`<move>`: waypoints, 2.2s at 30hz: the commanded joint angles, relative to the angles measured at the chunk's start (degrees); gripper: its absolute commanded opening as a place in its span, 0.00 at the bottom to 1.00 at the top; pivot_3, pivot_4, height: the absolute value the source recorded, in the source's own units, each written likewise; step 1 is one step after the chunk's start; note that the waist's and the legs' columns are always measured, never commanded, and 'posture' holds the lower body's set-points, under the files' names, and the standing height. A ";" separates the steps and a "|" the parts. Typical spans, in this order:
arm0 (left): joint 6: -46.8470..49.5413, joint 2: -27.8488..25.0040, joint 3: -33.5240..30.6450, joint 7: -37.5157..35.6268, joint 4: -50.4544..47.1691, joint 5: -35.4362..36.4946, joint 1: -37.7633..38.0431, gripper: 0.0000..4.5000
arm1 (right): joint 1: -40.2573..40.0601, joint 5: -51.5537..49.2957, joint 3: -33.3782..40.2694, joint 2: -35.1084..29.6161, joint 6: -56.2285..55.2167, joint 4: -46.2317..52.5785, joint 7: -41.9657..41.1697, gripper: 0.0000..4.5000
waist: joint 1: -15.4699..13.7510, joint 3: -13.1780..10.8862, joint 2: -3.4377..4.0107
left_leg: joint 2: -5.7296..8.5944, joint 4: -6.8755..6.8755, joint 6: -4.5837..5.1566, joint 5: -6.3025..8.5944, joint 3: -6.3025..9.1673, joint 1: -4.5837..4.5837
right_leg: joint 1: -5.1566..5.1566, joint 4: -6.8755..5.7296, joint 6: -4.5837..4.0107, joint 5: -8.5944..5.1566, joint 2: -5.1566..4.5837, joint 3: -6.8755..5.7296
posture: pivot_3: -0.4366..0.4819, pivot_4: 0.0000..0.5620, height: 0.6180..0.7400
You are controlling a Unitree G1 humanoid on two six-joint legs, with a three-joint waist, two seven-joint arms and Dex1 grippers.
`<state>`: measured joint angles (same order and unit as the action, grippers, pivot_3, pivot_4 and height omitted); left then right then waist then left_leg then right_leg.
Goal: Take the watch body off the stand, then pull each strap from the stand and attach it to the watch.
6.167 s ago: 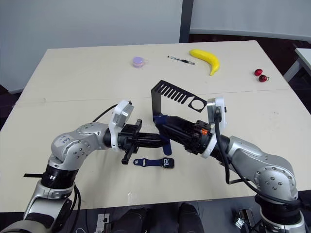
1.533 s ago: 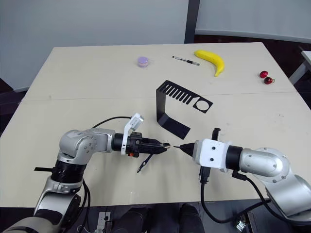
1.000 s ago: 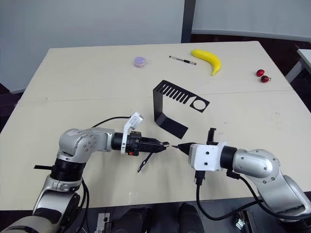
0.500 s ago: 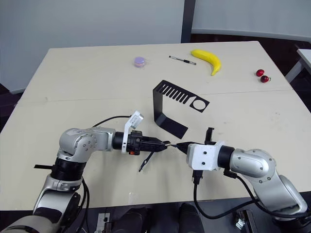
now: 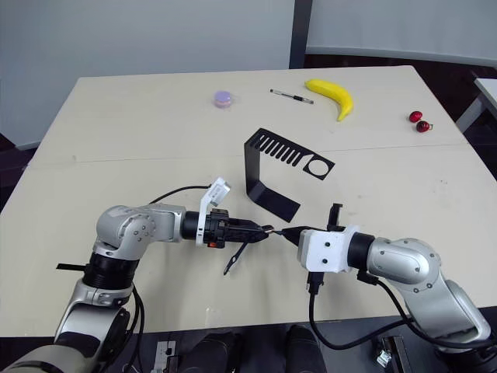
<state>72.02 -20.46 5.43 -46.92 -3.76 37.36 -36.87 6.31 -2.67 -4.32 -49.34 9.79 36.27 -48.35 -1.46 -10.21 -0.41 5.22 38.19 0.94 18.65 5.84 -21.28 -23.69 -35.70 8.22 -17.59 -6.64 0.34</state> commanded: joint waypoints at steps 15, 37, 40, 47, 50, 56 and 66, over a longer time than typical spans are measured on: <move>-0.19 0.10 -1.10 0.50 -1.46 2.85 -0.97 0.35 | 0.04 -0.39 1.05 0.01 -0.07 1.19 -0.36 0.00 | 0.01 0.00 0.00 | 0.00 0.00 0.00 0.00 0.00 0.00 | 0.00 -0.02 0.00 0.00 0.00 0.00 | 0.48 0.27 1.00; 1.20 3.14 -1.56 2.91 -1.90 3.98 -1.88 0.35 | 1.83 1.49 -0.43 1.65 0.68 1.79 0.22 0.00 | 0.01 0.00 0.00 | 0.00 0.00 0.00 0.00 0.00 0.00 | -0.01 -0.04 0.00 0.00 0.00 0.00 | 0.48 0.27 1.00; 1.63 3.63 -1.57 3.11 -2.37 4.32 -1.66 0.35 | 2.13 2.19 -0.53 1.59 0.71 2.04 0.09 0.00 | 0.00 0.00 0.00 | 0.00 0.00 0.00 0.00 0.00 0.00 | -0.01 -0.04 0.00 0.00 0.00 0.00 | 0.48 0.27 1.00; 1.45 4.59 -1.47 3.50 -2.83 4.31 -1.45 0.35 | 2.27 2.65 -1.12 1.71 1.02 1.97 -0.32 0.00 | 0.01 0.00 0.00 | 0.00 0.00 0.00 0.00 0.00 0.00 | 0.00 -0.04 0.00 0.00 0.00 0.00 | 0.48 0.27 1.00; 1.37 4.66 -1.13 3.23 -3.35 4.34 -1.39 0.35 | 2.59 2.84 -1.42 1.81 1.01 1.65 -0.43 0.00 | 0.01 0.00 0.00 | 0.01 0.00 0.00 0.00 0.00 0.00 | 0.00 -0.04 0.00 0.00 0.00 0.00 | 0.48 0.27 1.00; 1.47 4.81 -0.97 3.08 -3.95 4.48 -1.10 0.35 | 3.53 3.02 -1.95 2.05 1.18 1.08 -0.45 0.00 | 0.02 0.00 0.00 | 0.00 0.00 0.00 0.00 0.00 0.00 | -0.01 -0.04 0.00 0.00 0.00 0.00 | 0.48 0.27 1.00; 1.61 5.03 -0.45 3.28 -5.21 4.50 -0.40 0.35 | 3.69 3.57 -2.14 2.04 1.28 0.34 -0.30 0.00 | 0.02 0.00 0.00 | 0.00 0.00 0.00 0.00 0.00 0.00 | -0.01 -0.04 0.00 0.00 0.00 0.00 | 0.48 0.27 1.00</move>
<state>73.76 -16.96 3.30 -42.79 -5.86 39.17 -37.31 9.07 1.21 -5.69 -48.06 11.86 35.12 -48.36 -1.44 -10.21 -0.41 5.23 38.20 0.94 18.65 5.84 -21.27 -23.70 -35.74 8.22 -17.59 -6.64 0.34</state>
